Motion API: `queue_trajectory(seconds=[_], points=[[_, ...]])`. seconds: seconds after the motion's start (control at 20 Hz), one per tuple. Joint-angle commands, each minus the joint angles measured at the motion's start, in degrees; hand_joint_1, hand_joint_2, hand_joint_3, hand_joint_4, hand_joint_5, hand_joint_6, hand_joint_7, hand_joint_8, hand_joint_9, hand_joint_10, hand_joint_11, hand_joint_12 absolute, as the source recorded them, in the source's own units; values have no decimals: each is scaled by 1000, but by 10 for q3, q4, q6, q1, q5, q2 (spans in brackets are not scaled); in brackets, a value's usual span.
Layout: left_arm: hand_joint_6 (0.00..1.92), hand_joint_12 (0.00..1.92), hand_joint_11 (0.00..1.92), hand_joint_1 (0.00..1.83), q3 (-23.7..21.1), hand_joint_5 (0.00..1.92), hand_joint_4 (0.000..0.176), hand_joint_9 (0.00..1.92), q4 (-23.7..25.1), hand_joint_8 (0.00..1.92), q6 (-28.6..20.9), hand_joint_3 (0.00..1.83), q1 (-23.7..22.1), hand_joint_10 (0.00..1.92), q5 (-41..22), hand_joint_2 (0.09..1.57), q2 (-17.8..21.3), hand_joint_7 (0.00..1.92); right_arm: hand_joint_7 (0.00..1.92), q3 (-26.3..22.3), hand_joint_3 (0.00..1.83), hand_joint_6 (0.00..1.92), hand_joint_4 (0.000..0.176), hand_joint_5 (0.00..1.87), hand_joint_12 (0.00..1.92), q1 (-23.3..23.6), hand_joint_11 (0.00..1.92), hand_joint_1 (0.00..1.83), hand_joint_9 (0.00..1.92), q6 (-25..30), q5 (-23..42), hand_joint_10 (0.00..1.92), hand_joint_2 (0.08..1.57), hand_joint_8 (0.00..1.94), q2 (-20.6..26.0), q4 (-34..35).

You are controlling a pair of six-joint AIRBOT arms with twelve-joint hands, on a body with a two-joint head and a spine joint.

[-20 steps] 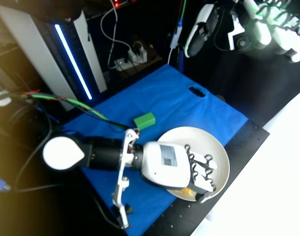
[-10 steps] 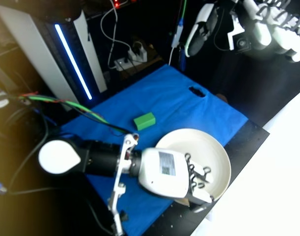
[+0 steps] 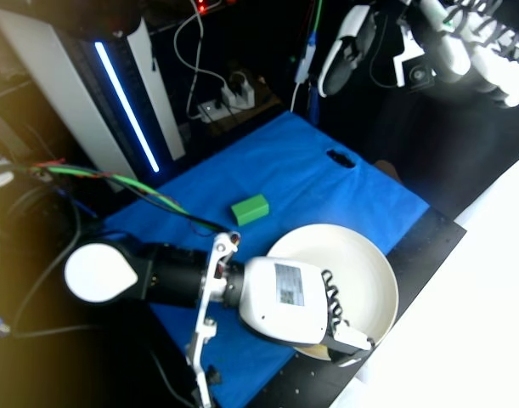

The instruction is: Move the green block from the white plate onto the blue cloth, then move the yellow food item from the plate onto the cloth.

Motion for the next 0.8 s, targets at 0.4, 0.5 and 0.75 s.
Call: queue_trajectory(seconds=[0.4, 0.5, 0.75], points=[[2, 726, 0, 624, 0, 182, 127, 188, -28, 5, -1, 1, 11, 7, -59, 907, 3, 212, 865, -26, 1, 712, 0, 1133, 1309, 20, 3, 1173, 602, -6, 116, 115, 1050, 39, 26, 65], [2, 642, 0, 631, 0, 192, 123, 175, -32, 1, -1, 0, 14, 1, -59, 895, 3, 211, 992, -54, 0, 722, 0, 1129, 1650, 22, 33, 1151, 735, -6, 136, 165, 1051, 45, 50, 75], [0, 647, 0, 624, 0, 149, 119, 195, -53, 1, 4, 0, 30, 1, -60, 899, 7, 196, 997, -141, 0, 319, 0, 1336, 1527, 22, 312, 1259, 922, -6, 193, 422, 1049, 989, 125, 85]])
